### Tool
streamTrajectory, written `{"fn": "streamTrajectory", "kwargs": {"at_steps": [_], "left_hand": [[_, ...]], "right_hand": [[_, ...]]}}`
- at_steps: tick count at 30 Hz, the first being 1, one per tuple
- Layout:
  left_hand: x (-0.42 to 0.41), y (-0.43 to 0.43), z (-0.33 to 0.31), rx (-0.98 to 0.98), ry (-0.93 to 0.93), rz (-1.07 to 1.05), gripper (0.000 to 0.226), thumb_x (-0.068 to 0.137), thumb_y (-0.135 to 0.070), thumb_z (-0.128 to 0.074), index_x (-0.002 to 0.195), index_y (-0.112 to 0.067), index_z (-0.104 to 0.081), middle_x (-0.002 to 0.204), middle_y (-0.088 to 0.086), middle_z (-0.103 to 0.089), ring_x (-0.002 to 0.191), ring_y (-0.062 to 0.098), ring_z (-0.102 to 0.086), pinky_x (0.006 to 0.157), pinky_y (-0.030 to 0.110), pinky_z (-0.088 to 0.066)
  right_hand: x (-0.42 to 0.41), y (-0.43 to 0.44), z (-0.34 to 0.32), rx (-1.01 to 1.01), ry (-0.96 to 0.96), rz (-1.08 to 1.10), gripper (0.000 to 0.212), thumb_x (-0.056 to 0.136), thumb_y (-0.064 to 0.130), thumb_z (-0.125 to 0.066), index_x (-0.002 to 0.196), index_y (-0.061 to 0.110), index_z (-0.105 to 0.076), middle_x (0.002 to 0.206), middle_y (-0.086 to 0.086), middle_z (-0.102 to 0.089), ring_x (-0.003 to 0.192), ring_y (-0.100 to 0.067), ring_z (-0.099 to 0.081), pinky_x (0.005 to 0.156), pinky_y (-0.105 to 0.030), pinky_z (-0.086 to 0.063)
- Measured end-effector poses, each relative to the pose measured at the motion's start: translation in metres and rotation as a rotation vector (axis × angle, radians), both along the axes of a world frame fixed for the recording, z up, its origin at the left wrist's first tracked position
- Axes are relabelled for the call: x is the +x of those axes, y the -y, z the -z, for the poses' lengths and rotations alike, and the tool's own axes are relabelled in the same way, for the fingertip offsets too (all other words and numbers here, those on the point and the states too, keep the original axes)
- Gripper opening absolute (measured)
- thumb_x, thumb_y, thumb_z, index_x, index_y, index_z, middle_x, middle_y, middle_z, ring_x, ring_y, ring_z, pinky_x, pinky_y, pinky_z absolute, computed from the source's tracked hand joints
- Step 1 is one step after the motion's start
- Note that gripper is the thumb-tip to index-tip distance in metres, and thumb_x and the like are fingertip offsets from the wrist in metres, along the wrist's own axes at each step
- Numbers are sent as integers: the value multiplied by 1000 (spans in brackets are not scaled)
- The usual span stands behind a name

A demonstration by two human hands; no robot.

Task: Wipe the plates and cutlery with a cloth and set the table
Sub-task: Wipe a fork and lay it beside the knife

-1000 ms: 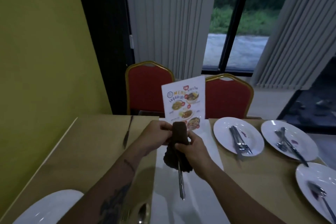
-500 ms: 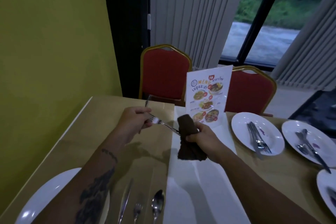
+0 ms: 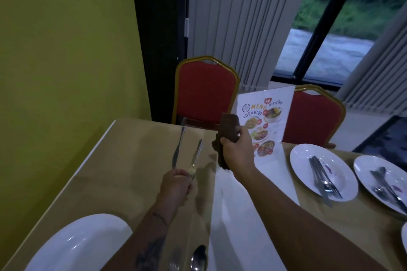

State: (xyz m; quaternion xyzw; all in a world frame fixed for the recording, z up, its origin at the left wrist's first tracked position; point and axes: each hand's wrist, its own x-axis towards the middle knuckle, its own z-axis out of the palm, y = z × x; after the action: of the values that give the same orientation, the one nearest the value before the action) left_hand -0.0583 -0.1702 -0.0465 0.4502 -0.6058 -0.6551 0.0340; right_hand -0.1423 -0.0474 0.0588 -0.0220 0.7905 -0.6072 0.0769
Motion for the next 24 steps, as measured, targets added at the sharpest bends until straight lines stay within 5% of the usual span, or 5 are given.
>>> {"fn": "streamTrajectory", "kwargs": {"at_steps": [7, 12, 16, 20, 24], "left_hand": [[-43, 3, 27, -152, 45, 11, 14, 79, -27, -62, 73, -17, -70, 64, 3, -69, 60, 22, -65, 63, 37, -57], [-77, 15, 33, -253, 89, 5, 21, 90, -16, -55, 97, -7, -72, 91, 8, -71, 79, 25, -65, 75, 36, -54], [-92, 14, 34, -298, 161, -45, 29, 93, -19, -55, 67, -12, -65, 66, 4, -64, 60, 20, -60, 66, 35, -55], [-97, 13, 34, -283, 239, -82, 15, 87, -13, -64, 92, -1, -72, 72, 8, -65, 65, 23, -60, 64, 30, -53], [-99, 11, 32, -193, 302, -168, 17, 79, -15, -72, 85, 1, -70, 60, 6, -58, 63, 23, -62, 64, 30, -56]], "right_hand": [[2, -20, 3, 109, 35, -187, 25, 87, -1, -59, 101, 19, -55, 99, -11, -69, 89, -26, -70, 77, -47, -61], [5, -42, 20, 160, 160, -246, 22, 89, 2, -61, 101, 19, -52, 101, -16, -68, 83, -34, -72, 56, -41, -61], [1, -60, 31, 160, 222, -215, 23, 88, -1, -60, 103, 16, -54, 100, -16, -71, 84, -29, -75, 77, -55, -61], [-2, -67, 37, 186, 243, -207, 24, 89, -1, -60, 105, 16, -55, 99, -15, -71, 85, -29, -74, 79, -54, -60], [-2, -72, 41, 176, 264, -202, 22, 89, -4, -58, 104, 12, -56, 95, -16, -72, 79, -28, -75, 65, -42, -60]]}}
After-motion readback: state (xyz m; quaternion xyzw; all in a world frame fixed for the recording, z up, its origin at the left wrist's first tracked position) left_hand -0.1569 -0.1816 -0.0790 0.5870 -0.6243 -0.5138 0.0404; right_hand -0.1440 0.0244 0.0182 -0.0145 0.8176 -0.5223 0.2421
